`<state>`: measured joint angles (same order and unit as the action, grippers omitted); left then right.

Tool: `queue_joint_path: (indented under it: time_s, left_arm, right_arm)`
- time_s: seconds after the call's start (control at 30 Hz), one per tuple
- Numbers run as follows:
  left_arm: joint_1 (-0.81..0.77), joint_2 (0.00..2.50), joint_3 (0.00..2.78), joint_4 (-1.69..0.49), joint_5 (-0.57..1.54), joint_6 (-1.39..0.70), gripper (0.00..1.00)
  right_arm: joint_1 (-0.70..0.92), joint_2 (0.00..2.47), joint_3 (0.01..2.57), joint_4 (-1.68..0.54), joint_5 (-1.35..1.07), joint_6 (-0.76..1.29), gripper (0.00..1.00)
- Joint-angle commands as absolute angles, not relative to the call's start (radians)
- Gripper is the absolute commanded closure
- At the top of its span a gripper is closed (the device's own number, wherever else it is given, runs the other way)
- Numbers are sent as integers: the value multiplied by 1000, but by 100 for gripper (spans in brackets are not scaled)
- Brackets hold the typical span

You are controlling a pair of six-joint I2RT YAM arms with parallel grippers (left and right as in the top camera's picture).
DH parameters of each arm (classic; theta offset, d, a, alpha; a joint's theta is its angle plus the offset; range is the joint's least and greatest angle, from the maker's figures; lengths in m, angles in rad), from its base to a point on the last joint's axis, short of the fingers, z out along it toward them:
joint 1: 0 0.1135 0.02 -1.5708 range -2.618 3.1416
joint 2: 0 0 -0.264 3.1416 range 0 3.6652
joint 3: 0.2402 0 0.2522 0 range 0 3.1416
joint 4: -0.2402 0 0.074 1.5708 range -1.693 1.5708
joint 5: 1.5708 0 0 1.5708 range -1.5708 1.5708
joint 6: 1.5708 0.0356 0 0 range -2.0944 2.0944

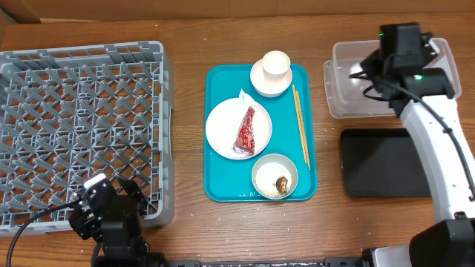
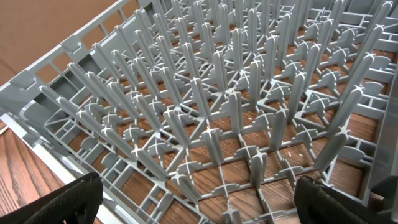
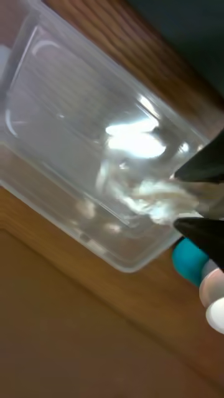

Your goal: Sort waste into correct bins and load items into the dishwasher

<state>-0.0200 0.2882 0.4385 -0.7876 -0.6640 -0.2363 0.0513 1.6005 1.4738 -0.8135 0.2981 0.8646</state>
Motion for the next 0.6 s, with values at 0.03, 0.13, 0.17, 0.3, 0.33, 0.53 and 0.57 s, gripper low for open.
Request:
queue_joint_path:
  time_s: [0.03, 0.13, 0.17, 0.3, 0.33, 0.53, 0.57]
  left_arm:
    - [-27, 286, 453, -787, -676, -250, 0]
    - [-27, 286, 453, -787, -676, -250, 0]
    - [-27, 286, 453, -787, -676, -250, 0]
    - [-27, 286, 453, -787, -676, -250, 0]
    - [-27, 286, 453, -787, -676, -250, 0]
    - [-27, 286, 453, -788, -676, -250, 0]
    - [-27, 286, 453, -787, -676, -250, 0]
  right_arm:
    - [31, 1646, 1493, -754, 301, 823, 71]
    - [31, 1656, 1493, -709, 271, 749, 28]
    - [31, 1656, 1494, -699, 248, 727, 9]
    - [33, 1644, 1495, -693, -42, 617, 2]
    - [33, 1641, 1495, -693, -168, 579, 2]
    - [145, 1641, 1493, -753, -572, 469, 2]
    - [188, 1641, 1493, -774, -545, 458, 2]
